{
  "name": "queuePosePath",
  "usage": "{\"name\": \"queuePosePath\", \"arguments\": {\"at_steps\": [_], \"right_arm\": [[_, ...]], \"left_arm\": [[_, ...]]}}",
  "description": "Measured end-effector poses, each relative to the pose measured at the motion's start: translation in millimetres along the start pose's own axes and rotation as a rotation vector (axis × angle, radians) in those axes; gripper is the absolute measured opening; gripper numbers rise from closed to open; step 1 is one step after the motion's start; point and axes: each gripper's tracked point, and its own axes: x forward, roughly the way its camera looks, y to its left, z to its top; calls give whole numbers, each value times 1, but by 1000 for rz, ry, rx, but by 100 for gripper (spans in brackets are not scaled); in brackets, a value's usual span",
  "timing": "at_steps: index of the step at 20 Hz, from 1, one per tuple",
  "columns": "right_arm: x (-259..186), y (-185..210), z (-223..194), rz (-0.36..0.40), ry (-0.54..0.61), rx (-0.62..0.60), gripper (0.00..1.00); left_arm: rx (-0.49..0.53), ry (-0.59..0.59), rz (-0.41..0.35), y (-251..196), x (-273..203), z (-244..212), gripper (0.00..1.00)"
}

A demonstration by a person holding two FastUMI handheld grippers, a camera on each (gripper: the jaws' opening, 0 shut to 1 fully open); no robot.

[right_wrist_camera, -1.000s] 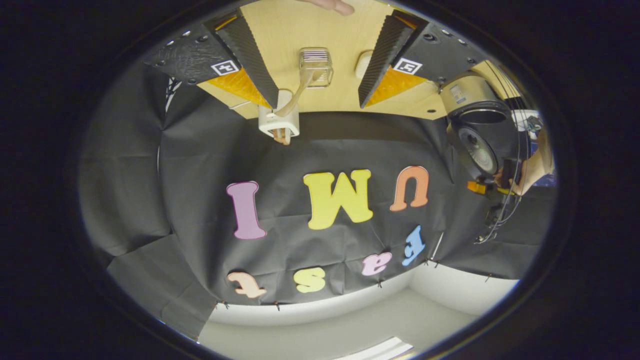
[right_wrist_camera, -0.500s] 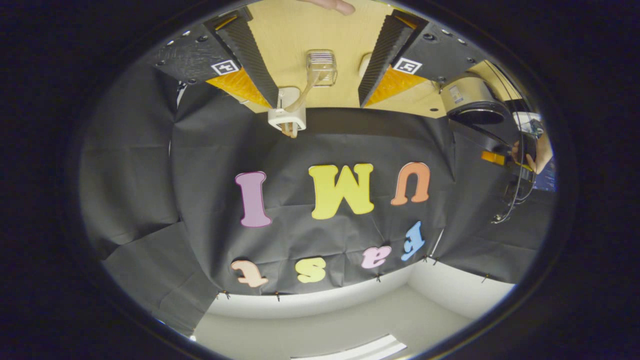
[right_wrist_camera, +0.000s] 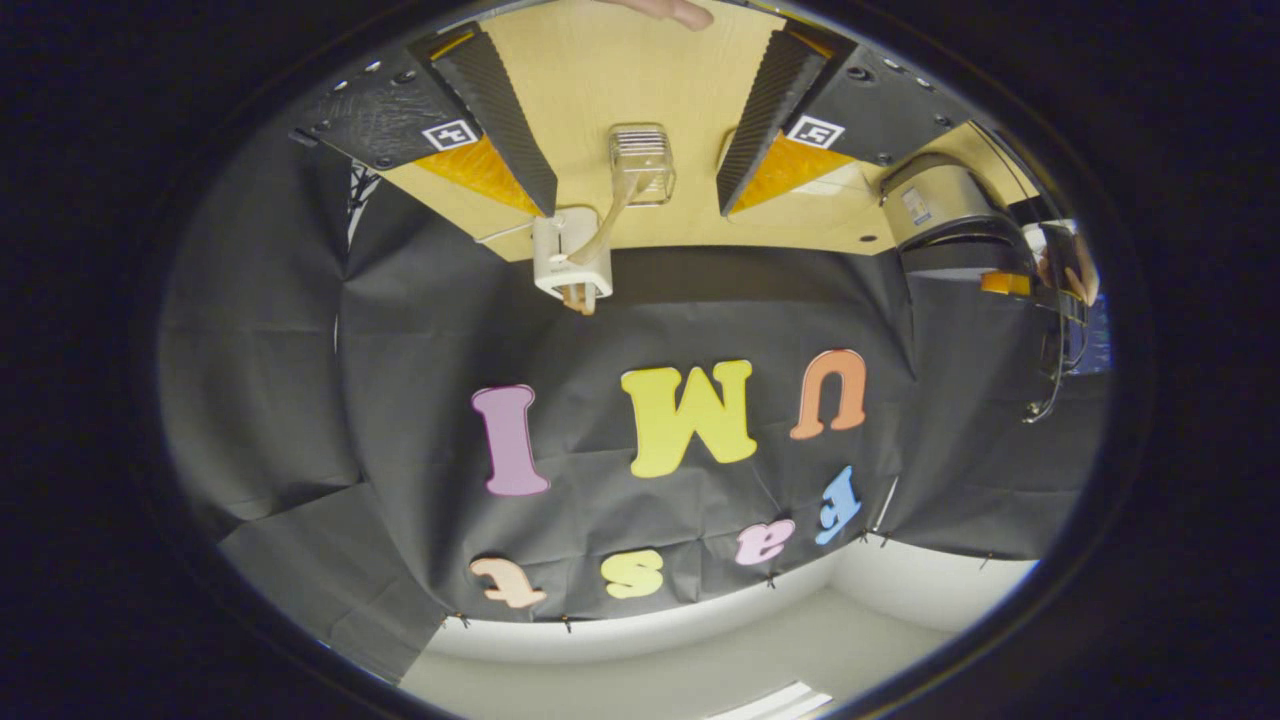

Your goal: Close the left gripper, press the button to open the rice cooker; take a wooden spoon from the chopstick holder with the right hand, scoop a spoonful of rice and pour it into the rice cooker, then put the wooden spoon back into the chopstick holder.

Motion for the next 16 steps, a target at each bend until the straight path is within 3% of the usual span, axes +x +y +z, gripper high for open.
{"name": "queuePosePath", "arguments": {"at_steps": [1,2,5,7,10,11,12,13,15,16], "right_arm": [[2,-1,-2,-1,4,1,96],[5,-1,-4,-2,9,1,92],[14,-2,-13,-6,29,2,95],[22,-2,-20,-6,45,2,91],[37,-4,-33,-10,75,2,96],[43,-6,-37,-15,84,4,91],[48,-8,-41,-20,92,7,96],[55,-10,-46,-25,105,11,92],[68,-12,-53,-33,129,23,96],[74,-13,-54,-32,137,30,91]], "left_arm": [[-1,8,-4,-1,-2,-4,96],[-7,16,-11,-1,-4,-9,96],[-15,26,-21,-3,-11,-21,96],[-11,-10,-21,-4,-16,-20,96],[-2,-61,-9,-3,-21,-23,95],[4,-79,-2,-3,-22,-25,95],[6,-97,6,-2,-23,-25,94],[0,-110,14,-1,-23,-27,94],[-19,-116,24,-2,-23,-32,92],[-25,-132,28,-2,-23,-31,92]]}}
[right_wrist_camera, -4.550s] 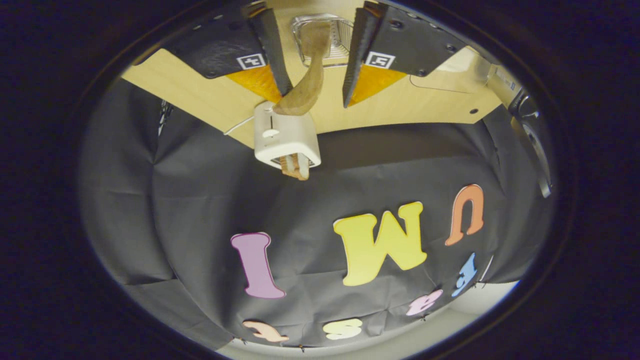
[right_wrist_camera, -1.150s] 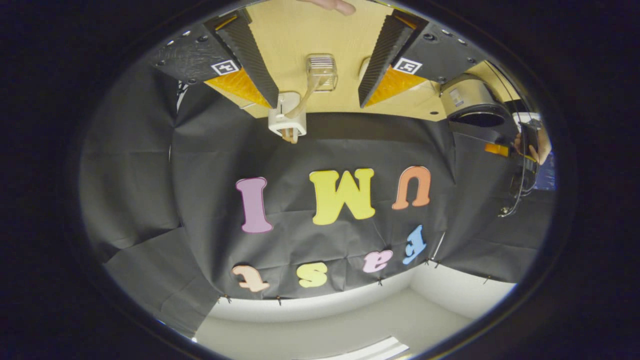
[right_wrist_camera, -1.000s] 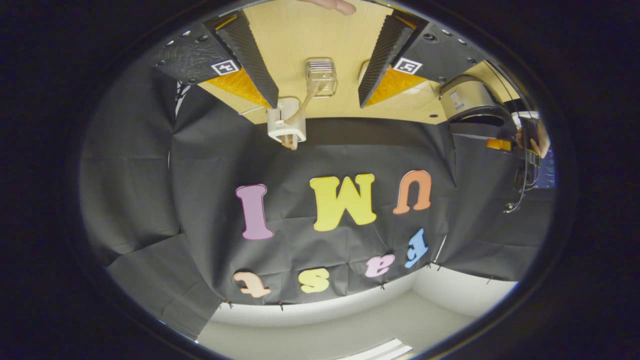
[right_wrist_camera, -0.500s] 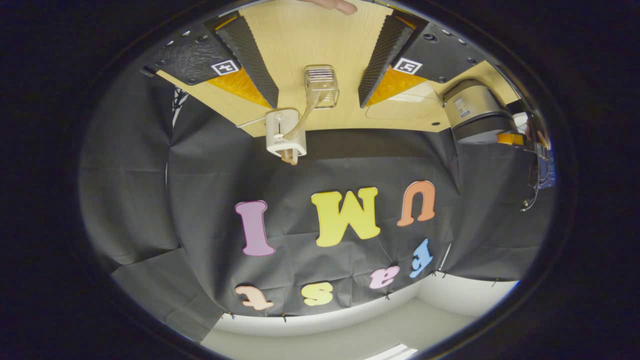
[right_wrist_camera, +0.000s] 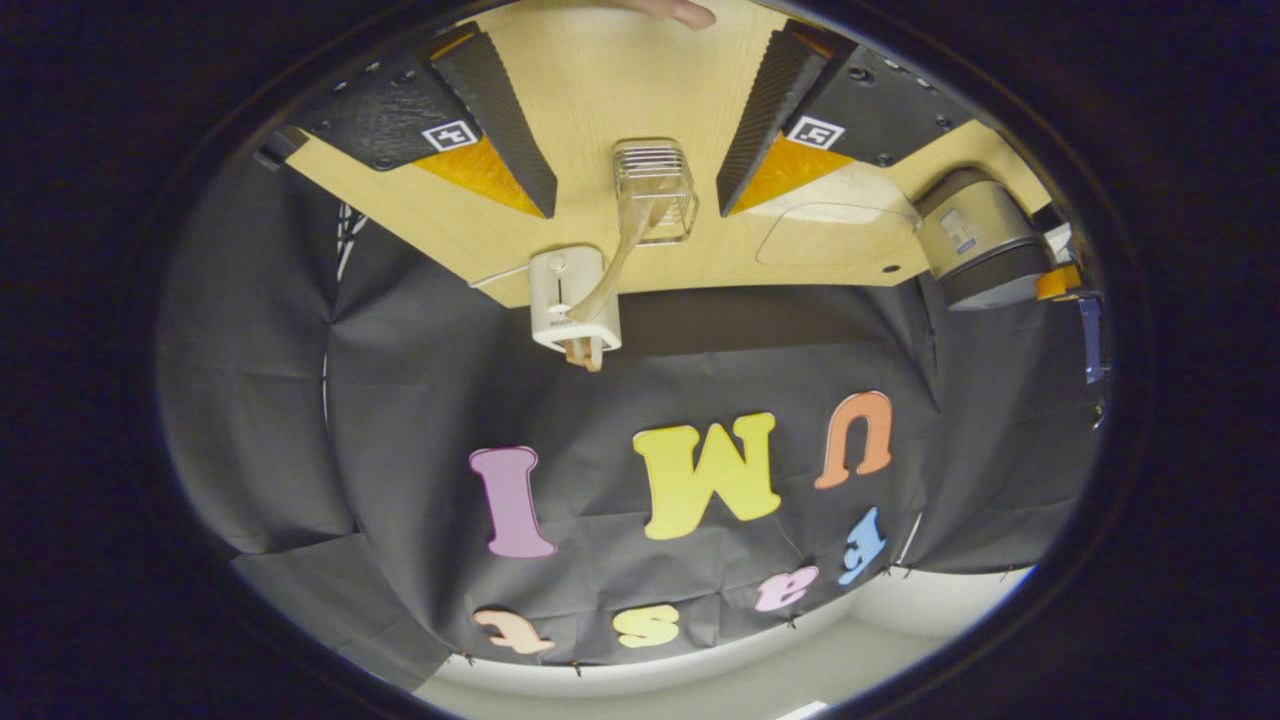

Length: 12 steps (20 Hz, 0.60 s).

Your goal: Close the left gripper, press the button to open the rice cooker; take a wooden spoon from the chopstick holder with the right hand, scoop a spoonful of rice and pour it into the rice cooker, then put the wooden spoon back into the chopstick holder.

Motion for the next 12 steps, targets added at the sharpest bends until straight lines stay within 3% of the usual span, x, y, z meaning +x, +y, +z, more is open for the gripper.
{"name": "queuePosePath", "arguments": {"at_steps": [1,2,3,6,7,9,10,12], "right_arm": [[4,-1,-1,1,6,6,95],[9,-2,-1,1,9,13,92],[13,-3,0,-2,11,19,96],[24,-4,-4,4,26,44,96],[28,-4,-6,6,33,53,92],[32,-2,-8,12,39,66,96],[33,-1,-9,16,40,70,92],[32,4,-10,30,43,72,96]], "left_arm": [[0,-2,3,-1,0,0,93],[0,-6,7,-2,0,-1,92],[1,-7,7,-1,0,0,92],[10,-2,3,-2,-1,-2,91],[-2,-4,4,-1,-1,-3,91],[-7,-13,8,-1,-1,-2,90],[-13,-22,11,-2,-1,-3,90],[-8,-46,14,-3,-1,-1,90]]}}
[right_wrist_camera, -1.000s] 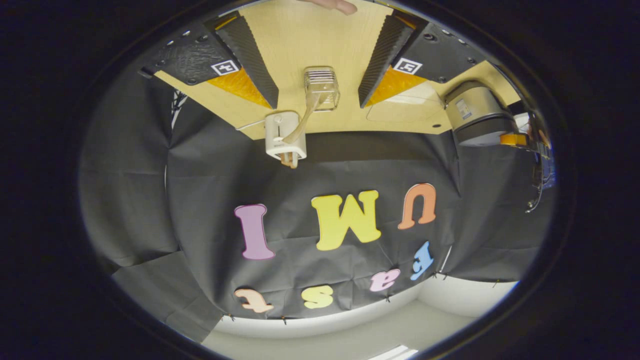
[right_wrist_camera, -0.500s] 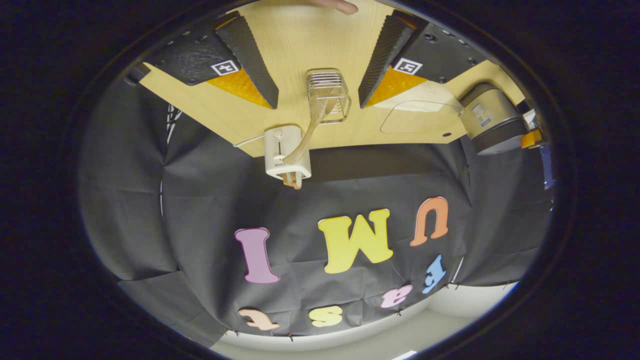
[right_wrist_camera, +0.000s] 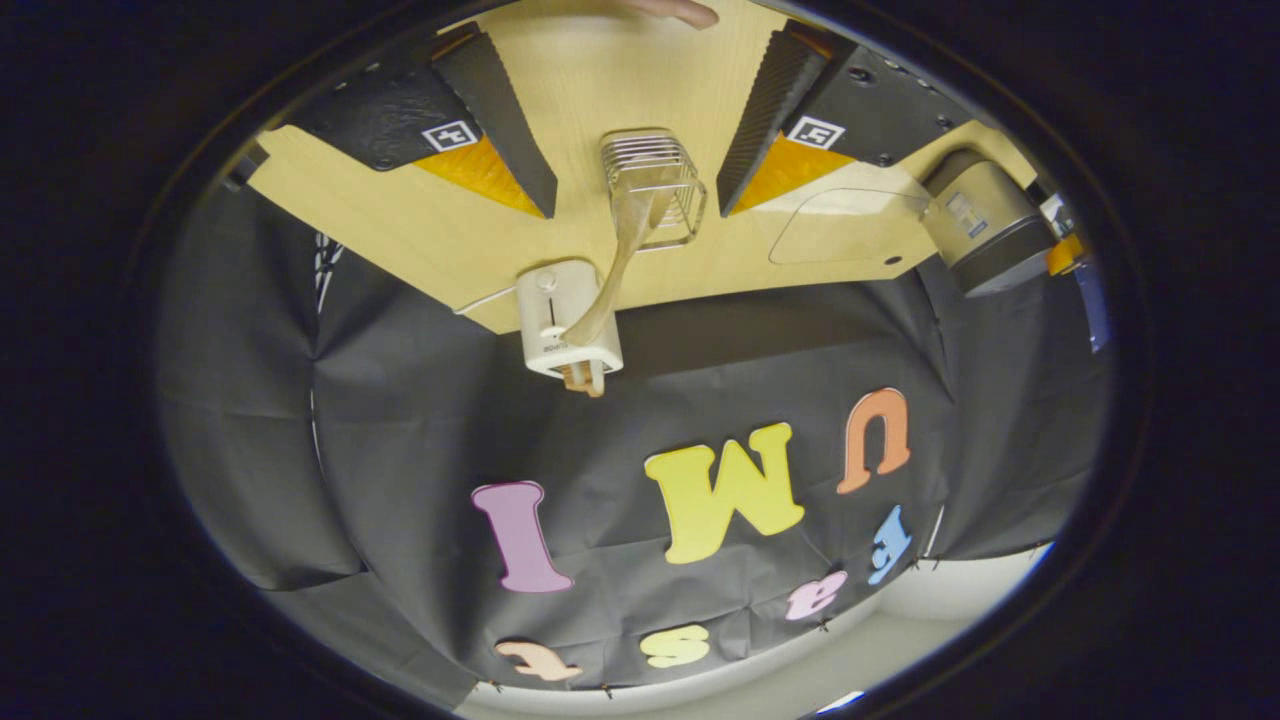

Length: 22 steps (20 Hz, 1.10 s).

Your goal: Close the left gripper, press the button to open the rice cooker; take a wooden spoon from the chopstick holder with the right hand, scoop a spoonful of rice and pour it into the rice cooker, then put the wooden spoon back into the chopstick holder.

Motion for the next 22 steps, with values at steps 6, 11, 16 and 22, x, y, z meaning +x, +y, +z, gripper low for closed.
{"name": "queuePosePath", "arguments": {"at_steps": [6,11,16,22], "right_arm": [[-19,7,10,23,-27,-17,96],[-37,14,25,34,-62,-32,95],[-68,22,45,41,-113,-69,95],[-116,29,63,29,-181,-130,91]], "left_arm": [[-45,-36,30,5,-5,8,84],[-49,-25,69,9,-18,25,84],[-17,-53,33,-20,-50,48,84],[2,-73,-27,-69,-100,61,87]]}}
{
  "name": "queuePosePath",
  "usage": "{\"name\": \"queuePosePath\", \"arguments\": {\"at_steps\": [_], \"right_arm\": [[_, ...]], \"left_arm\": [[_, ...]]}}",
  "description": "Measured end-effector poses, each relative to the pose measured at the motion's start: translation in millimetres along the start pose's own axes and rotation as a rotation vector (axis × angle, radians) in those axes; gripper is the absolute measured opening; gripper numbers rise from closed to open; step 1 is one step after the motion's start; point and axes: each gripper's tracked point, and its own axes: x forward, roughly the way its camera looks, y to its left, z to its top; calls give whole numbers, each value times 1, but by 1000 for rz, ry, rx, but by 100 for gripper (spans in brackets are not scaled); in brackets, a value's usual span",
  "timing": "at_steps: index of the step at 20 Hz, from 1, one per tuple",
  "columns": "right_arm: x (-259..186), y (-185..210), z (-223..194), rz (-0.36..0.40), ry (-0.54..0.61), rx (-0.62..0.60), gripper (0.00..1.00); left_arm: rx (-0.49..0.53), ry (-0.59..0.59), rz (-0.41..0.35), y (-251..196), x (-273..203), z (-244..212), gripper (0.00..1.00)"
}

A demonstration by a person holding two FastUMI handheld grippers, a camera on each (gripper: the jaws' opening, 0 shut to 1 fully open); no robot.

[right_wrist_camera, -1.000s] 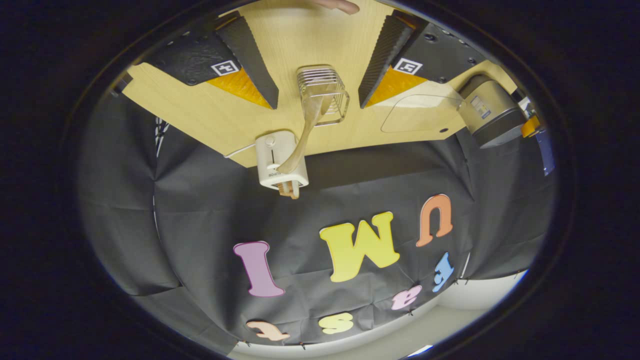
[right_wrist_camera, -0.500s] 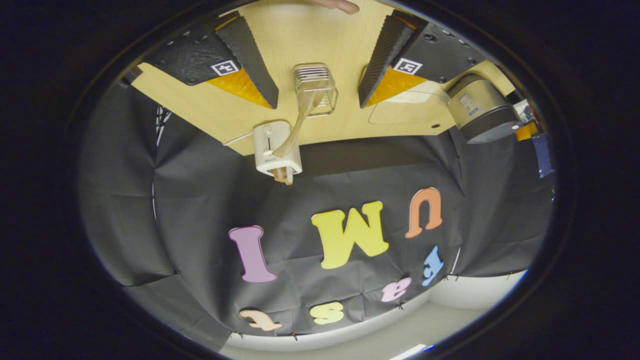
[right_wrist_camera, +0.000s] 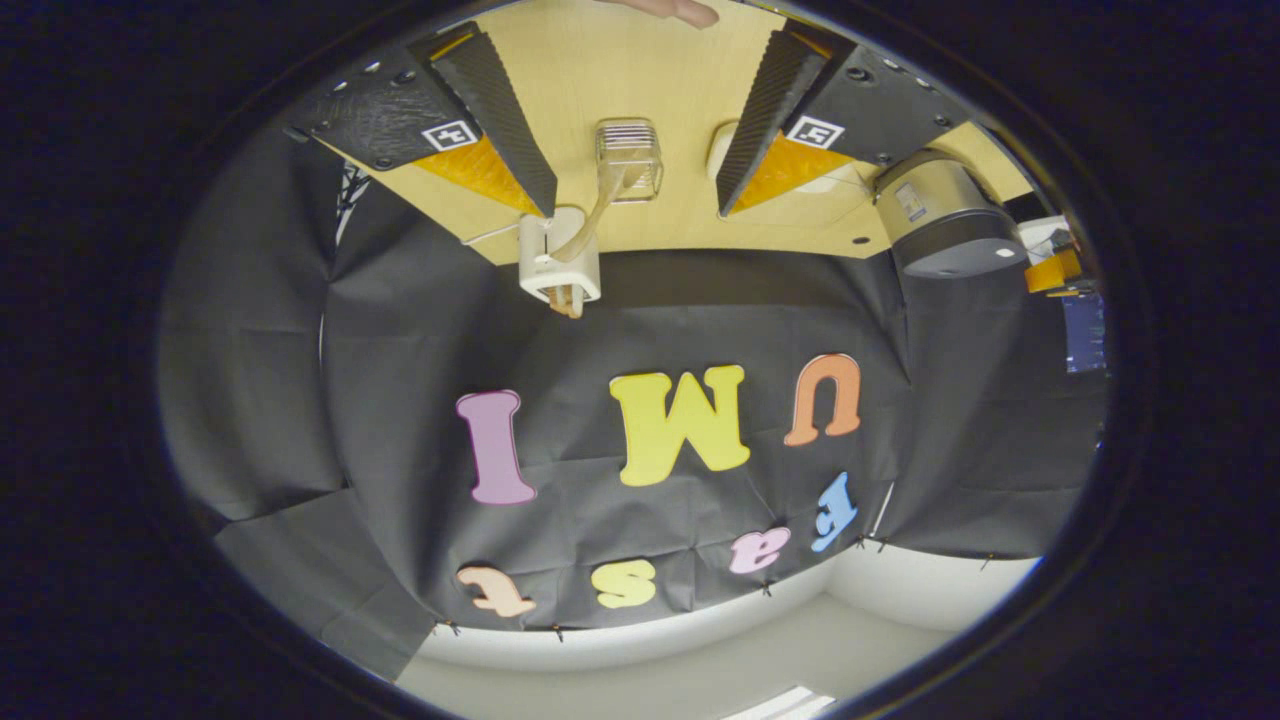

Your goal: Close the left gripper, press the button to open the rice cooker; take a wooden spoon from the chopstick holder with the right hand, scoop a spoonful of rice and pour it into the rice cooker, then put the wooden spoon back into the chopstick holder.

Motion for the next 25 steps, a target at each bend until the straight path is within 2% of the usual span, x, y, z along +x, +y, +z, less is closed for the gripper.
{"name": "queuePosePath", "arguments": {"at_steps": [2,3,4,5,7,8,9,10,11,14,15,16,18,19,25], "right_arm": [[-15,3,6,-4,-17,-28,92],[-21,3,8,-13,-23,-43,95],[-28,2,9,-21,-27,-56,91],[-34,3,10,-27,-28,-65,95],[-43,8,9,-23,-26,-73,92],[-47,10,7,-18,-22,-73,96],[-51,11,4,-15,-18,-73,92],[-54,12,1,-12,-12,-72,92],[-57,15,-3,-5,-4,-72,96],[-64,21,-14,19,12,-62,96],[-65,22,-15,26,10,-59,96],[-62,21,-17,28,9,-61,92],[-60,18,-19,24,11,-64,95],[-59,17,-20,22,14,-63,91],[-65,19,-19,22,19,-62,92]], "left_arm": [[3,-11,-18,-17,-13,4,88],[8,-16,-26,-25,-20,6,89],[11,-20,-30,-31,-26,7,89],[14,-25,-39,-39,-32,8,89],[12,-32,-54,-54,-43,9,89],[15,-30,-65,-62,-48,7,89],[17,-21,-68,-69,-52,4,96],[19,-20,-77,-75,-56,2,84],[19,-18,-86,-82,-59,1,90],[23,-22,-127,-103,-66,-5,91],[24,-22,-135,-107,-67,-7,92],[23,-20,-140,-109,-67,-11,92],[17,-8,-135,-111,-67,-18,93],[13,-5,-130,-112,-65,-20,94],[-23,22,-125,-115,-61,-29,95]]}}
